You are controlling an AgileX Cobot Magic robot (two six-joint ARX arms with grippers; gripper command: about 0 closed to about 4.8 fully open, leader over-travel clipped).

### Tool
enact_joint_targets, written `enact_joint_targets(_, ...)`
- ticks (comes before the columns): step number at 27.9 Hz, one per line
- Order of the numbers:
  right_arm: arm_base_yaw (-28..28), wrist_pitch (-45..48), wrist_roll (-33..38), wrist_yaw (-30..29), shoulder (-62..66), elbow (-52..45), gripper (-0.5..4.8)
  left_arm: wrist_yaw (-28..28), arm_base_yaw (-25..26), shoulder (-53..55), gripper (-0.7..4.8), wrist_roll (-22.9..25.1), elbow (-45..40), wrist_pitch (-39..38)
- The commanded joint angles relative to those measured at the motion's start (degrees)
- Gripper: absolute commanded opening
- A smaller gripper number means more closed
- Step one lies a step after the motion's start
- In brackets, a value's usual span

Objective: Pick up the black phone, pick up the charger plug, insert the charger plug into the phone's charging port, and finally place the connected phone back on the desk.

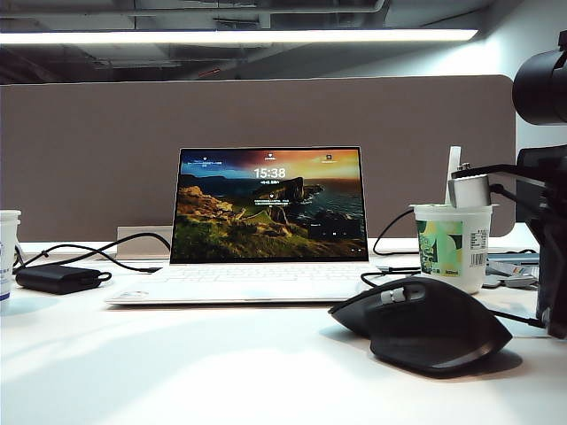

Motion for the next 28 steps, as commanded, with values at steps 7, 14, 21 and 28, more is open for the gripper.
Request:
enact_joint_targets(7, 0.79, 0.68, -0.46, 1.99, -0.07, 0.11, 2.02, 0.66, 0.04, -0.37, -0.07, -0.15, 0.39, 2.19)
enact_joint_targets(14, 2.69, 0.79, -1.51, 4.24, -0.04, 0.00, 2.02, 0.63, 0.04, -0.35, -0.07, -0.17, 0.39, 2.19)
enact_joint_targets(21, 2.69, 0.79, -1.53, 5.64, -0.04, -0.22, 2.02, 0.63, 0.04, -0.35, -0.06, -0.17, 0.39, 2.19)
enact_joint_targets(28, 2.99, 0.76, -1.51, 6.49, -0.04, -1.03, 0.79, 0.63, 0.04, -0.35, -0.07, -0.17, 0.39, 2.19)
